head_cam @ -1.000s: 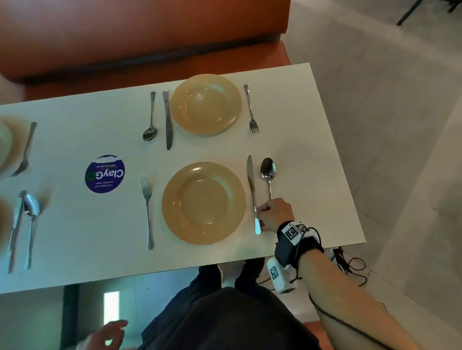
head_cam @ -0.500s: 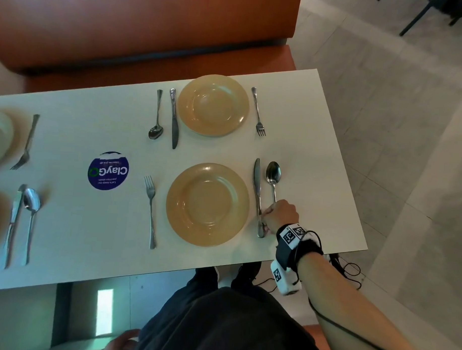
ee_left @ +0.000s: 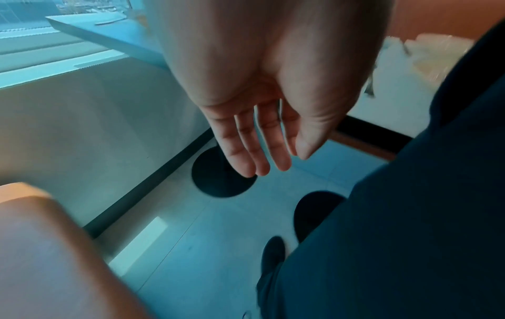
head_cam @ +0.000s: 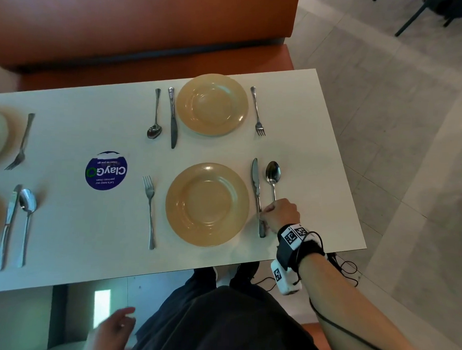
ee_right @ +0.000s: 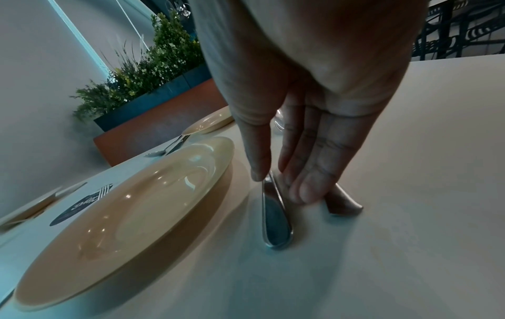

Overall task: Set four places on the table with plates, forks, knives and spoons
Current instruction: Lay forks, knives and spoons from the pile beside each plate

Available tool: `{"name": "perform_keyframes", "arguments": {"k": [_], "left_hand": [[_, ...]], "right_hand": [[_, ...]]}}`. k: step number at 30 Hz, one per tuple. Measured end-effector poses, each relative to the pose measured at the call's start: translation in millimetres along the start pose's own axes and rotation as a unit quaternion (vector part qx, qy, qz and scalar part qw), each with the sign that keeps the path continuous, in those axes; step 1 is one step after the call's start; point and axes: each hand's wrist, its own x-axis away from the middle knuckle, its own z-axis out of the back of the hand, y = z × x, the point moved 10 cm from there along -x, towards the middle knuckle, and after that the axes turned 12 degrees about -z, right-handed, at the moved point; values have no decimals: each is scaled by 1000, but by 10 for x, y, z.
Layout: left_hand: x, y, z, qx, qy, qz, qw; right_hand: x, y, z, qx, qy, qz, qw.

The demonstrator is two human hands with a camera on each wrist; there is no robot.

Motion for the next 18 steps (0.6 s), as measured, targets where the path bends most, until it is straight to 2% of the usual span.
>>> {"name": "perform_keyframes", "arguments": {"k": [2, 8, 12, 18], "left_hand": [[-123, 341, 344, -9, 64, -19, 998], [-850, 1077, 837, 12, 131, -102, 986], [-1266, 1286, 809, 1, 122, -75, 990], [-1454, 1393, 730, -6, 133, -52, 990]], "right_hand": [[16, -29, 16, 1, 8, 3, 1000], [48, -130, -14, 19, 18, 12, 1000], [76, -182, -22, 47, 28, 17, 998], [91, -212, -17, 60, 37, 9, 997]]}}
